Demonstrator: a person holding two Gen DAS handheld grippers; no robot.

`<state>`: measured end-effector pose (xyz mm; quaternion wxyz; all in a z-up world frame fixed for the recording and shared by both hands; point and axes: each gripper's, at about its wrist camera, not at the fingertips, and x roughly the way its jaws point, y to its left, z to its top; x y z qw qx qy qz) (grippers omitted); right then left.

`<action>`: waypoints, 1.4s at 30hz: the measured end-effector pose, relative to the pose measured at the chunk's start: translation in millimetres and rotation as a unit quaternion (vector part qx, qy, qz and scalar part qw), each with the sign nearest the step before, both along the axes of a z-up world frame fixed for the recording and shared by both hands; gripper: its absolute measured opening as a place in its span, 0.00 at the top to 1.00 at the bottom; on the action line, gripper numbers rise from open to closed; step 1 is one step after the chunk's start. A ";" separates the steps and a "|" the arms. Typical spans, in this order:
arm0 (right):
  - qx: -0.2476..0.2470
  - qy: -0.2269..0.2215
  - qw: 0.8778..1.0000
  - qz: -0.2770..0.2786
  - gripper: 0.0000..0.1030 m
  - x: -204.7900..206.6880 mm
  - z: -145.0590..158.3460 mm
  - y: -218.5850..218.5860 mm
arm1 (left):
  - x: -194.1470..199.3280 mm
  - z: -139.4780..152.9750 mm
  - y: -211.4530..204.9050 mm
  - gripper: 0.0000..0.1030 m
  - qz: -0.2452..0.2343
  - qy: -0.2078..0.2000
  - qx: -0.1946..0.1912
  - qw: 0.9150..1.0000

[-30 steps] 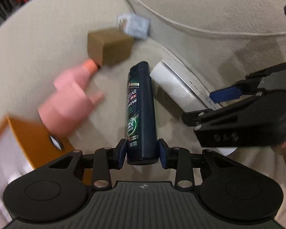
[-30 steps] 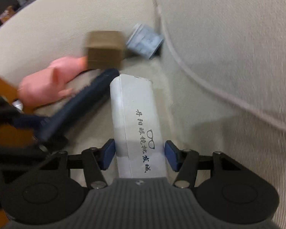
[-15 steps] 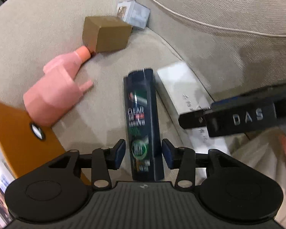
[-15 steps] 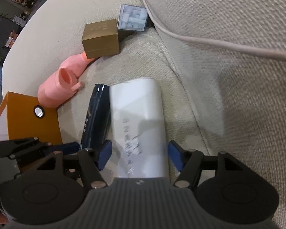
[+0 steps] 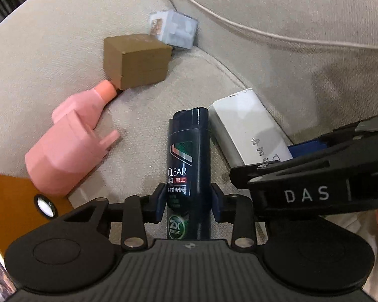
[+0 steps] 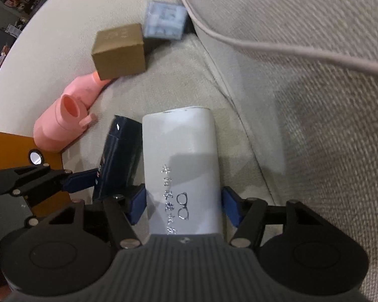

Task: Organize rigid objects
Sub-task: 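Carry the blue bottle with left tool while right carries the white glasses case into the box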

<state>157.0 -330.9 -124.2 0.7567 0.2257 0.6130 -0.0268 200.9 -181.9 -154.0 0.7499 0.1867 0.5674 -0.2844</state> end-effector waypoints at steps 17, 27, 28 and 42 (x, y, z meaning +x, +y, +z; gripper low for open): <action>0.059 -0.082 0.995 -0.007 0.40 -27.9 62.5 13.5 | -35.4 85.7 60.5 0.64 0.073 -0.057 -0.127 0.988; 0.109 -0.166 0.977 0.079 0.40 -24.0 153.5 85.7 | -65.6 161.2 177.7 0.64 0.172 -0.154 -0.162 0.959; 0.115 -0.169 0.975 0.091 0.40 -22.2 157.8 97.7 | -67.5 162.7 191.5 0.64 0.186 -0.163 -0.155 0.956; 0.021 -0.066 0.974 0.215 0.40 23.5 94.4 259.2 | -64.5 103.3 292.6 0.64 0.292 -0.114 -0.128 0.941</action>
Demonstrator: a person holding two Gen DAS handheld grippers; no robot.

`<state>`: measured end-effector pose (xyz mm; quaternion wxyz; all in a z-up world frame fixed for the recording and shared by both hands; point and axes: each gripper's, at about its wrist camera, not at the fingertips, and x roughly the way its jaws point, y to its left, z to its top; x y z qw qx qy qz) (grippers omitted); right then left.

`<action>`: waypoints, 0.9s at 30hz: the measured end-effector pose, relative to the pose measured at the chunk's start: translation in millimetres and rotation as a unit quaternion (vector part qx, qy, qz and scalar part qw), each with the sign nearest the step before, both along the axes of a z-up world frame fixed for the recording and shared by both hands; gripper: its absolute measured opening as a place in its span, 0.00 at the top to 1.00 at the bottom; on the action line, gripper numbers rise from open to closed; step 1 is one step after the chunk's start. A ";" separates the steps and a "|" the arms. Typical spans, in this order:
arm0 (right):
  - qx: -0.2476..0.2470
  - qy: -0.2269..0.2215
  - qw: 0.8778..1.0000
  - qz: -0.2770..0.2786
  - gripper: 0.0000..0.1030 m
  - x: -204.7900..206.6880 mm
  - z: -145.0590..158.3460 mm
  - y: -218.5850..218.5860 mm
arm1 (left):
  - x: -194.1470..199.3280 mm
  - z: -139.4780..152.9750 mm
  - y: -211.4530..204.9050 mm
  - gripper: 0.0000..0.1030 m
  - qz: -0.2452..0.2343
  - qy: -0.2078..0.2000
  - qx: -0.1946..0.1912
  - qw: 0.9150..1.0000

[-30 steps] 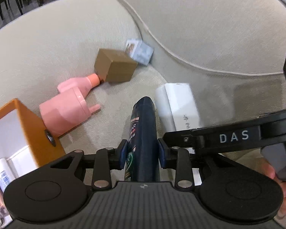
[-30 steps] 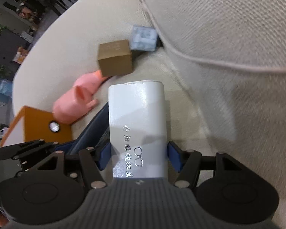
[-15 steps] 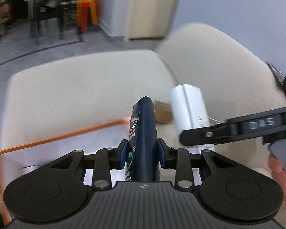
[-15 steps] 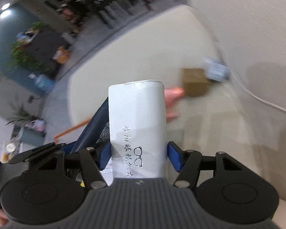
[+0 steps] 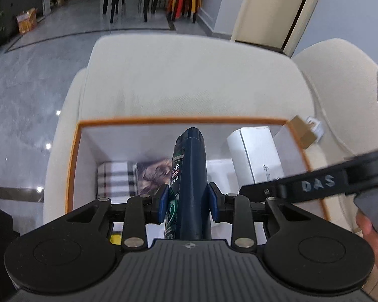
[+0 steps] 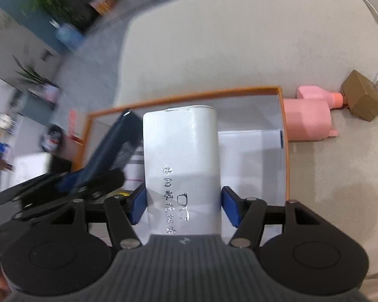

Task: Organize rigid objects
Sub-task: 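Carry the blue bottle with left tool while right carries the white glasses case into the box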

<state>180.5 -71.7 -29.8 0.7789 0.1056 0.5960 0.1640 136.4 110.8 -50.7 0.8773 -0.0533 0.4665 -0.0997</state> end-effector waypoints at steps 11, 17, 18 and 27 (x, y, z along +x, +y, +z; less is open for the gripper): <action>-0.110 0.061 0.992 -0.005 0.40 29.4 -47.8 33.8 | 3.0 -22.3 18.8 0.64 -0.007 0.023 -0.026 0.999; -0.127 0.068 0.990 -0.011 0.39 43.8 -68.0 37.2 | 9.0 -28.7 17.7 0.64 -0.013 0.028 -0.043 0.999; -0.127 0.072 0.989 -0.011 0.39 45.0 -70.8 37.2 | 9.1 -28.8 17.1 0.64 -0.014 0.029 -0.044 0.999; -0.132 0.052 0.990 0.015 0.40 49.5 -62.8 36.2 | 7.9 -23.0 10.0 0.64 -0.009 0.033 -0.042 0.999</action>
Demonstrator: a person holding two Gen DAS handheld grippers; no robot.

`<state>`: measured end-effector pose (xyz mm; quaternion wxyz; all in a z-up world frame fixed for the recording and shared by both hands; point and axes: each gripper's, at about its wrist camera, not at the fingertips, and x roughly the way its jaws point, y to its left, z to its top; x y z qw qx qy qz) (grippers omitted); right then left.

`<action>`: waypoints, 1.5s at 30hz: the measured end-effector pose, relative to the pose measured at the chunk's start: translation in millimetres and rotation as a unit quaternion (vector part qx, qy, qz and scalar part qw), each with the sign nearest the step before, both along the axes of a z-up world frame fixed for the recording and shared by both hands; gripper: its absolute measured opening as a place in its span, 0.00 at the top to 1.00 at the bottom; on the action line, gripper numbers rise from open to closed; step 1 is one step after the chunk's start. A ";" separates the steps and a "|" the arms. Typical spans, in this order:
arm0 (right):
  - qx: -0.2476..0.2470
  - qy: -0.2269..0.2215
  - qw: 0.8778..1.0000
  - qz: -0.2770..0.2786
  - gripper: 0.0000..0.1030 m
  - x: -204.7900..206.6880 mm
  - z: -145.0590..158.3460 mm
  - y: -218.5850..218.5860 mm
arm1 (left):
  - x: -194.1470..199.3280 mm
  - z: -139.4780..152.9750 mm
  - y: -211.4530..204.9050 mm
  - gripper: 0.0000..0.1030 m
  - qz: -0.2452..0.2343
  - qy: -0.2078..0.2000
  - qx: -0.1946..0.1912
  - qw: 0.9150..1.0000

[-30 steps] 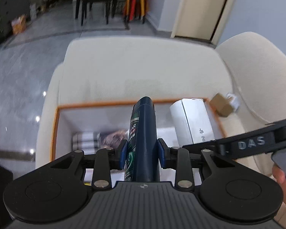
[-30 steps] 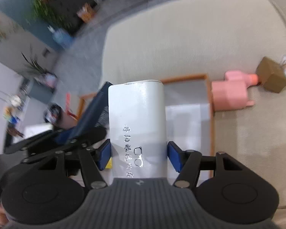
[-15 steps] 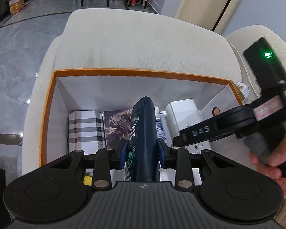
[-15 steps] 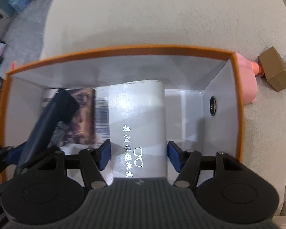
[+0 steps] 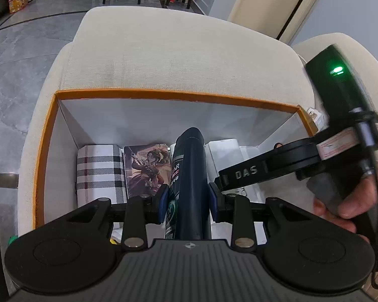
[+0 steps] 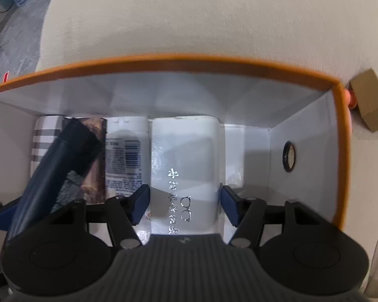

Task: Organize rigid objects
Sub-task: 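Carry the blue bottle with left tool while right carries the white glasses case into the box, then grasp the pink cup with left tool while right grasps the pink spray bottle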

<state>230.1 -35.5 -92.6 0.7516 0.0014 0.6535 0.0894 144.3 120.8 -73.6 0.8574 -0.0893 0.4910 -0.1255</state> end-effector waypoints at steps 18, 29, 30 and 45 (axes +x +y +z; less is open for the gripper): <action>0.033 -0.157 0.984 -0.077 0.44 -48.8 93.0 -123.2 | 19.8 -8.8 -97.4 0.64 0.036 0.033 -0.045 0.998; 0.057 -0.123 0.986 -0.099 0.44 -54.9 59.6 -161.9 | 47.0 -44.5 -114.5 0.64 0.075 0.096 -0.042 0.992; 0.057 -0.119 0.986 -0.099 0.44 -56.2 56.6 -164.2 | 48.7 -44.6 -114.7 0.64 0.068 0.101 -0.040 0.992; 0.052 -0.096 0.985 -0.132 0.43 -80.9 31.9 -206.4 | 46.9 -9.3 -117.3 0.57 0.009 0.090 -0.025 0.996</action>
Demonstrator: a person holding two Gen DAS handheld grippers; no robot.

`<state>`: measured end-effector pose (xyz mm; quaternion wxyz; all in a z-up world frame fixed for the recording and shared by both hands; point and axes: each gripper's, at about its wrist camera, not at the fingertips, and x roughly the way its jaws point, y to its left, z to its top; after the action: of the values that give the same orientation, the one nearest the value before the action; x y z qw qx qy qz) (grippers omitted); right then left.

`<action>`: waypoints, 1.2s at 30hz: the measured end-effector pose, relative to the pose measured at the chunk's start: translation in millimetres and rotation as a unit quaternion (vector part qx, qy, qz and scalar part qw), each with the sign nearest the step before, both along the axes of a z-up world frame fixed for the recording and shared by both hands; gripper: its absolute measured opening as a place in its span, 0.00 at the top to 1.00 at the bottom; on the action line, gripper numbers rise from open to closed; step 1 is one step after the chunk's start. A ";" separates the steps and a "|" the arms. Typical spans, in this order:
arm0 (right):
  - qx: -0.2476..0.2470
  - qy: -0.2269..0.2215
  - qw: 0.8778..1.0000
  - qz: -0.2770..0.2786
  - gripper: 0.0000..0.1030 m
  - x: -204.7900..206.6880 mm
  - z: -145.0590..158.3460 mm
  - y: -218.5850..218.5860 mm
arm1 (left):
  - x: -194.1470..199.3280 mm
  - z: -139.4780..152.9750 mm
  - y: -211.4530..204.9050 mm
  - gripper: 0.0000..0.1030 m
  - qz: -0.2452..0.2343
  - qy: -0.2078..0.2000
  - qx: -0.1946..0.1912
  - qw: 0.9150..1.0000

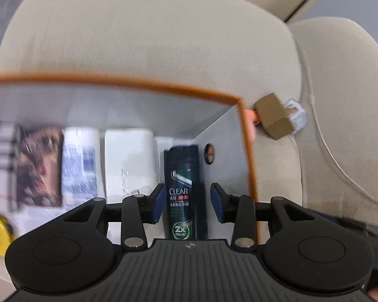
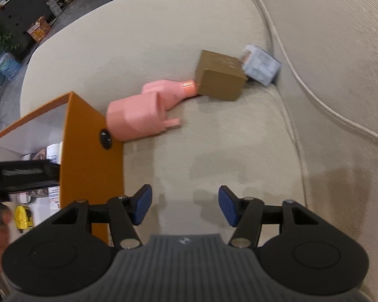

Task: Organize rigid objects
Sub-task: 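Grasp the pink cup with left tool while right grasps the pink spray bottle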

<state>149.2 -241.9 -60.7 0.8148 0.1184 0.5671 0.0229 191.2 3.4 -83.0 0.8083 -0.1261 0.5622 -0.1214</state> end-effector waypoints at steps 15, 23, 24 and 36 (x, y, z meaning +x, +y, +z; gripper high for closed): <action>0.049 -0.040 0.996 -0.063 0.43 23.2 -15.8 -41.1 | 16.3 55.0 -112.7 0.43 -0.365 -0.166 0.209 0.892; 0.095 -0.067 0.989 -0.088 0.43 46.2 -44.9 -51.5 | 64.2 -3.3 -153.1 0.37 -0.468 -0.086 0.264 0.839; 0.098 -0.068 0.989 -0.085 0.43 49.2 -47.5 -51.6 | 70.8 -11.5 -155.9 0.37 -0.481 -0.066 0.269 0.831; 0.127 -0.064 0.988 -0.060 0.40 64.3 -60.4 -44.9 | 87.6 -47.8 -178.5 0.33 -0.521 0.000 0.301 0.799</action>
<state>213.4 -286.8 -121.1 0.8278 0.2531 0.4979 0.0531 278.8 -175.1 -130.8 0.6203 0.4357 0.5513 -0.3487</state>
